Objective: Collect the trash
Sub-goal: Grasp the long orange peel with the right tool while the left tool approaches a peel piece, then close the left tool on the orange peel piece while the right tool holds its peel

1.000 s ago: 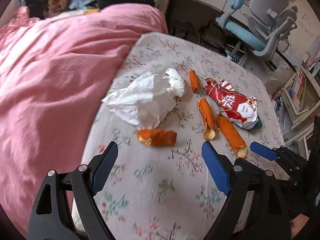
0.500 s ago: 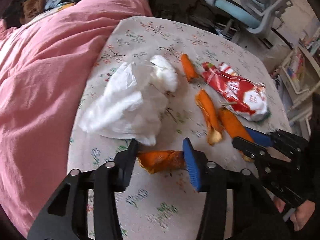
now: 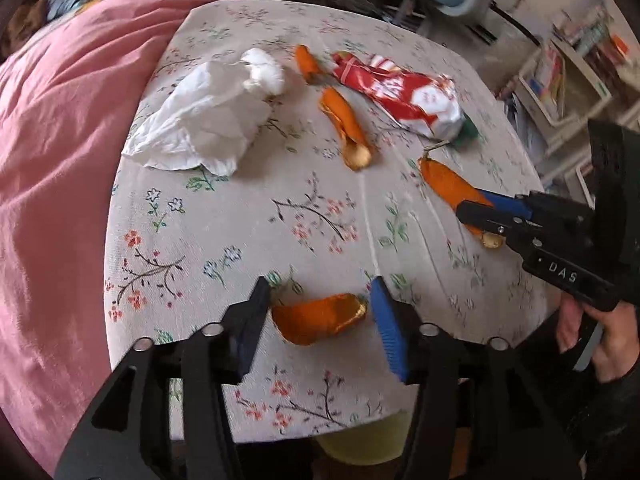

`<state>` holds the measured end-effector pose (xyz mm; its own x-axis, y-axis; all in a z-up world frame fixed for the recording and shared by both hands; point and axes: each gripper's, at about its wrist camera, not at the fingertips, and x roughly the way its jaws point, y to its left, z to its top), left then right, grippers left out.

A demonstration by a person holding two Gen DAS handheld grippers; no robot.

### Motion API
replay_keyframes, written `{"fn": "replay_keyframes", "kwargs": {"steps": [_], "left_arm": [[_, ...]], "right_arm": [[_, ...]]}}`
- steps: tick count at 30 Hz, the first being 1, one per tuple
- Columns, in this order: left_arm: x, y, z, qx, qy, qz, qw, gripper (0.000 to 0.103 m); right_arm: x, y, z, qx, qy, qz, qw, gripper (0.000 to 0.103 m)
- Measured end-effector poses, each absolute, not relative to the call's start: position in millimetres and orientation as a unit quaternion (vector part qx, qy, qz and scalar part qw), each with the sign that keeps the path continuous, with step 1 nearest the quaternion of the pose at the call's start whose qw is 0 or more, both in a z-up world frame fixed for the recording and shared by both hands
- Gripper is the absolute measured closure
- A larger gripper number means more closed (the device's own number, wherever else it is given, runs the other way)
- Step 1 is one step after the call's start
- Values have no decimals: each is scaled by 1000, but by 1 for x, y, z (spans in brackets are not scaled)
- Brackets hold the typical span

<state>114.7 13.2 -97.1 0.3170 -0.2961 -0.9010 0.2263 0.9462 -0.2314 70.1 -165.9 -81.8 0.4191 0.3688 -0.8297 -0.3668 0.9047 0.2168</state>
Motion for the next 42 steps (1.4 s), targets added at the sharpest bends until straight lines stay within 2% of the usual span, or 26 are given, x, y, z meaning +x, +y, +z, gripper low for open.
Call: {"fn": "replay_keyframes", "kwargs": {"steps": [1,3,4,8,18,19,20,29,34,37,42], "left_arm": [[113,13,-96,-30,560,-160,812,43],[110,16,-93,-28,552,-156,819,41],[110,18,-91,-29,548,-153,822,41],[107,21,-86,-21,535,-158,829,41],[98,-11,-89,87,523,-180,828,41],[97,-14,-90,98,522,-181,828,45],[98,-15,-91,98,524,-184,826,55],[107,0,-85,52,514,-160,841,61],[112,8,-82,30,512,-147,846,60],[112,2,-83,54,510,-135,848,50],[115,3,-83,56,510,-127,849,44]], "right_arm": [[69,-166,-83,2,496,219,840,78],[69,-167,-84,8,496,215,841,65],[69,-167,-84,12,495,216,842,62],[70,-168,-83,18,486,214,847,61],[74,-166,-86,19,485,212,848,61],[74,-165,-87,16,485,212,848,61],[75,-165,-87,14,486,213,847,62],[73,-164,-89,1,485,206,850,75],[73,-164,-89,-1,485,209,849,76],[73,-165,-90,0,484,209,850,76],[73,-165,-90,2,484,209,849,76]]}}
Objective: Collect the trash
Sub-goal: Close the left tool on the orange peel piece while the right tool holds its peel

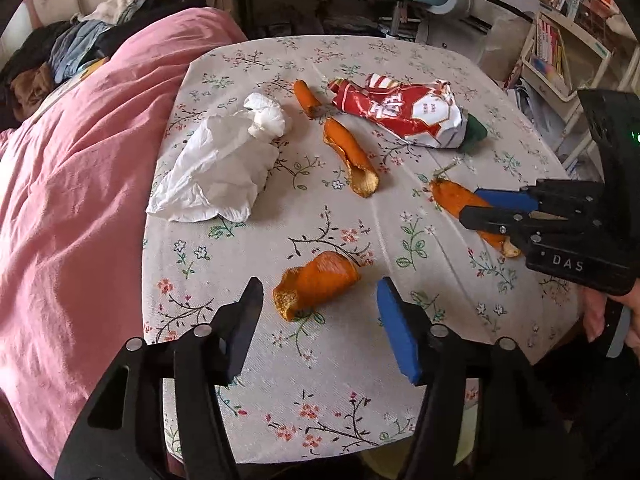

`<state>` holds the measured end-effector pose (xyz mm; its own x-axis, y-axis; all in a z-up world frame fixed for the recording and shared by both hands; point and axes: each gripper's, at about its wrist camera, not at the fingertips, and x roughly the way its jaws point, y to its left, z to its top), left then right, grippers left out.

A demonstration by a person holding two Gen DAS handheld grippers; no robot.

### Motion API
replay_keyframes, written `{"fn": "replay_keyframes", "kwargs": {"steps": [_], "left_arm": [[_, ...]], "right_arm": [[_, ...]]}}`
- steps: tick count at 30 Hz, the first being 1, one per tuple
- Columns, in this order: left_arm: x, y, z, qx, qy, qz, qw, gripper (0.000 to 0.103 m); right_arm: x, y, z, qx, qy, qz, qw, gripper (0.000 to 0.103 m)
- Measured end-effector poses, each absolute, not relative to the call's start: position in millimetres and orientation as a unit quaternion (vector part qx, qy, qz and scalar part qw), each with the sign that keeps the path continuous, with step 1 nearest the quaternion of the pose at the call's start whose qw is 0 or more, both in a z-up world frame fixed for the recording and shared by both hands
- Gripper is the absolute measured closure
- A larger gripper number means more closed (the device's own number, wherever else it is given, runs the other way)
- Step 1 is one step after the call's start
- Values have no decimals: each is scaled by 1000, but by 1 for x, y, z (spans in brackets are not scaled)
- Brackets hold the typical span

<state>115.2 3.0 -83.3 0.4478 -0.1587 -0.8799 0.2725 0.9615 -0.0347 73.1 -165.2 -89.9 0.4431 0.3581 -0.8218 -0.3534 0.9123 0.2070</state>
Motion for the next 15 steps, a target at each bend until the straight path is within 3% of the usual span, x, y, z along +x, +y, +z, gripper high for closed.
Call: {"fn": "replay_keyframes", "kwargs": {"steps": [6,7,8,10,15], "left_arm": [[119,-1,-88,62,514,-130,846,45],[120,-4,-88,62,514,-135,845,55],[121,-5,-89,62,516,-139,843,73],[123,-5,-92,52,523,-144,838,90],[124,16,-82,-14,512,-136,848,97]], "right_arm": [[73,-164,-89,0,484,212,849,76],[73,-164,-89,-2,483,212,849,76],[73,-164,-89,-4,483,212,849,76],[73,-163,-89,-5,484,215,848,79],[69,-164,-85,3,479,220,850,81]]}}
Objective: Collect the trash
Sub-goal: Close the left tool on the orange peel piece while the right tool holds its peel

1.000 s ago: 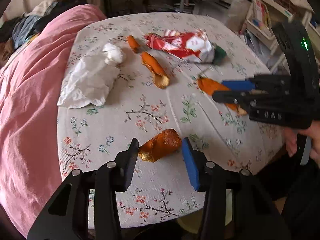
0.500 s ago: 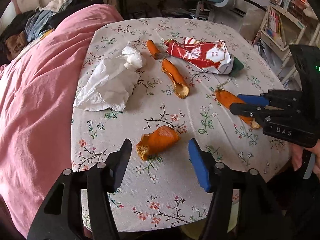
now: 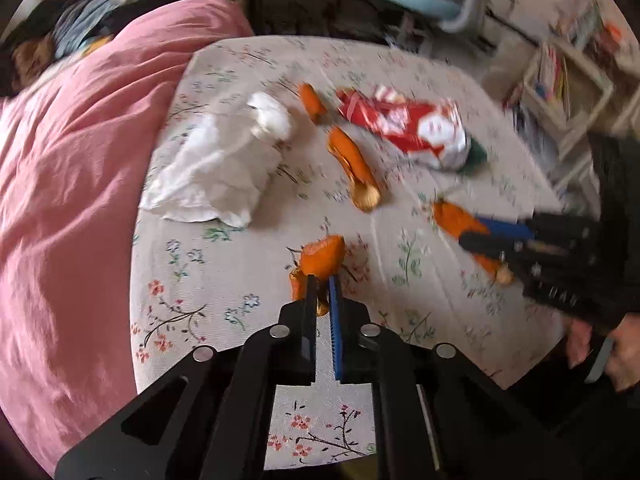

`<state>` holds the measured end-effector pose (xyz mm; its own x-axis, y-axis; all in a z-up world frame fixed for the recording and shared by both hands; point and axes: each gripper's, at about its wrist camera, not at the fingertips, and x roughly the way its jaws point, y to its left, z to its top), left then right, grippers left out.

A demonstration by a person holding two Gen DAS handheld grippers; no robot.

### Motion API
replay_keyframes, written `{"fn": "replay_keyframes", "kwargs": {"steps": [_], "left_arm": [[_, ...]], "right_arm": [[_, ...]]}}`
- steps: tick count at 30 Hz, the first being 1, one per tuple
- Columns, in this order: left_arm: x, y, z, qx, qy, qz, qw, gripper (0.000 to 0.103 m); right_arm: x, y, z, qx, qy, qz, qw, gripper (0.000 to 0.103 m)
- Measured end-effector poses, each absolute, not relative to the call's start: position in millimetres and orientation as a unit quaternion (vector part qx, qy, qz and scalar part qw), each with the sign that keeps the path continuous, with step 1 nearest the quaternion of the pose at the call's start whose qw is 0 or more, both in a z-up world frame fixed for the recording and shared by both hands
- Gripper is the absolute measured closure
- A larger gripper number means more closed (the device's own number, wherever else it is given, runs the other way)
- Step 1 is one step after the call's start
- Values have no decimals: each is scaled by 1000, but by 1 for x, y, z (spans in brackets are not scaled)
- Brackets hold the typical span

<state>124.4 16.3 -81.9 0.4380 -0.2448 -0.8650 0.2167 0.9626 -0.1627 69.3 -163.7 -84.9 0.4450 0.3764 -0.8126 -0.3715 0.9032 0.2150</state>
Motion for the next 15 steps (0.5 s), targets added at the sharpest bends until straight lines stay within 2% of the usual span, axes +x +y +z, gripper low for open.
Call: {"fn": "replay_keyframes", "kwargs": {"steps": [4,12,14,15], "left_arm": [[121,27,-78,-41,508,-131,850,97],[108,19,-79,-21,518,-151,842,95],[104,13,-81,14,518,-132,845,76],[103,12,-81,20,515,-126,848,59]], "right_arm": [[63,-167,-79,16,472,222,853,82],[52,-166,-74,20,468,225,854,82],[50,-165,-74,21,468,226,854,82],[49,-165,-74,22,469,226,854,82]]}}
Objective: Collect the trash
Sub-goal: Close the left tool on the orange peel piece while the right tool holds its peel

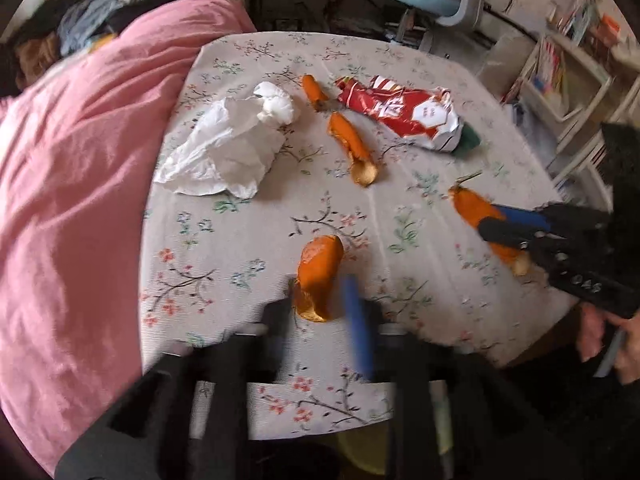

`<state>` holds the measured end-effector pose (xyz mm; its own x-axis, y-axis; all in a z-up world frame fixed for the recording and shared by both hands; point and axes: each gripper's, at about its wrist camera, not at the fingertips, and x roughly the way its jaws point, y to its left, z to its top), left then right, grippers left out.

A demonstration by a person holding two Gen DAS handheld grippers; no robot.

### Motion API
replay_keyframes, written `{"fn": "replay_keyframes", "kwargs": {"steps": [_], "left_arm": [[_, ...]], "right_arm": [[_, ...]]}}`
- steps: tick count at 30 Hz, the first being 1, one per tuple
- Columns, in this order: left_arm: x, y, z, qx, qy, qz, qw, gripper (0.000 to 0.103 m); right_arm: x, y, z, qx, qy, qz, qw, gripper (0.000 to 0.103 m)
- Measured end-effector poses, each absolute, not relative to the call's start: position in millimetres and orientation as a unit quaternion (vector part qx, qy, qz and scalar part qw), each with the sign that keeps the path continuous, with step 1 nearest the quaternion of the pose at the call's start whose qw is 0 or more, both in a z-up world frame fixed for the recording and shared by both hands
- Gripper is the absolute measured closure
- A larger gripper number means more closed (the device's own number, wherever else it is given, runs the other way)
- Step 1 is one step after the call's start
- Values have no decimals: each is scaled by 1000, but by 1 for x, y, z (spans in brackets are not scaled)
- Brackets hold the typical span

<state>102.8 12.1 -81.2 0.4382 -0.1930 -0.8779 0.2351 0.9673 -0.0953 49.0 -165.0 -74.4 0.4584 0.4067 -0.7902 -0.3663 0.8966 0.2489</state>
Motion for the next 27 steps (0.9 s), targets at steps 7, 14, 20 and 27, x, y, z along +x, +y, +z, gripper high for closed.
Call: {"fn": "replay_keyframes", "kwargs": {"steps": [7,14,20,27], "left_arm": [[111,12,-83,30,509,-102,854,44],[117,9,-91,31,517,-101,849,45],[117,-1,-97,40,525,-123,841,82],[115,14,-81,-1,499,-113,859,84]], "right_arm": [[43,-166,-77,21,472,224,853,82],[43,-166,-79,22,473,224,852,82],[44,-163,-80,19,473,227,851,82],[43,-163,-77,21,471,229,852,82]]}}
